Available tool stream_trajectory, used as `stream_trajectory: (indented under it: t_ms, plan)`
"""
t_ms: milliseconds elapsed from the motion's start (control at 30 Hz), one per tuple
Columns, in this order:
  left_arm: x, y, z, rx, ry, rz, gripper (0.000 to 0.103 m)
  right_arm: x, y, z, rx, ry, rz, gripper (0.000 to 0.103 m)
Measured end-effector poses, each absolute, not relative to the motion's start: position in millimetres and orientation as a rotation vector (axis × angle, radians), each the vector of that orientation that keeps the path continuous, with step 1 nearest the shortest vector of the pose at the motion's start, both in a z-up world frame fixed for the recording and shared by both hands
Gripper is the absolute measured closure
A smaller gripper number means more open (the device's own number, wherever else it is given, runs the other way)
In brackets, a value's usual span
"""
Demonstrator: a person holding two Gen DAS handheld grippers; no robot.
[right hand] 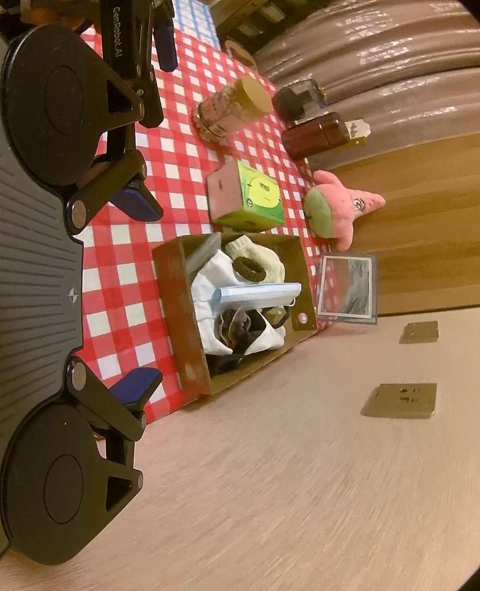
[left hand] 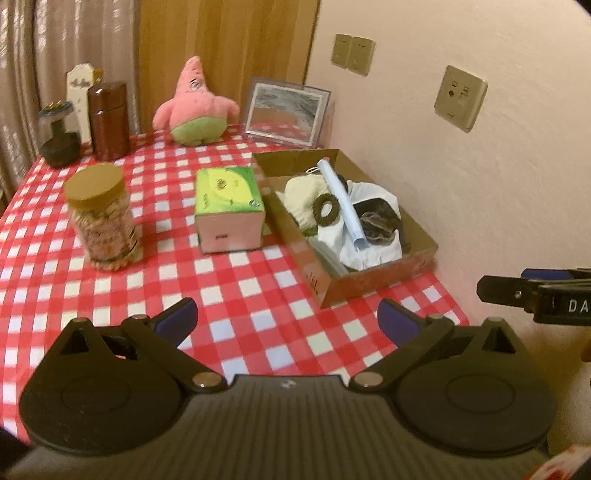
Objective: Organize soft objects
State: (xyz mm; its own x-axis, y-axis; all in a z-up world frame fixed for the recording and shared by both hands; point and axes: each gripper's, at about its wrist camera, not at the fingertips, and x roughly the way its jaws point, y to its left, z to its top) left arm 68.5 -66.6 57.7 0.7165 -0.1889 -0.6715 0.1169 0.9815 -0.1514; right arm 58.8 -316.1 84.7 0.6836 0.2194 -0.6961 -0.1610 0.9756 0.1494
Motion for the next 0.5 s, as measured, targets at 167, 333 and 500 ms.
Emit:
stream_trajectory:
  t_ms: [167,333,500]
  plan:
    - [51,-59,58,-0.148,0.768,-0.126,0.001,46,-304,85,0.053,0.79,0.227,0.017]
    - [37,-54,58,-0.164,0.76,-0.104,0.001,36,-294,81,0.045,0.798,0.245,0.017]
    - [26,-52,53,-0.166,0.76,-0.083,0.002,28,-290,80,0.028,0.794,0.241,0.017]
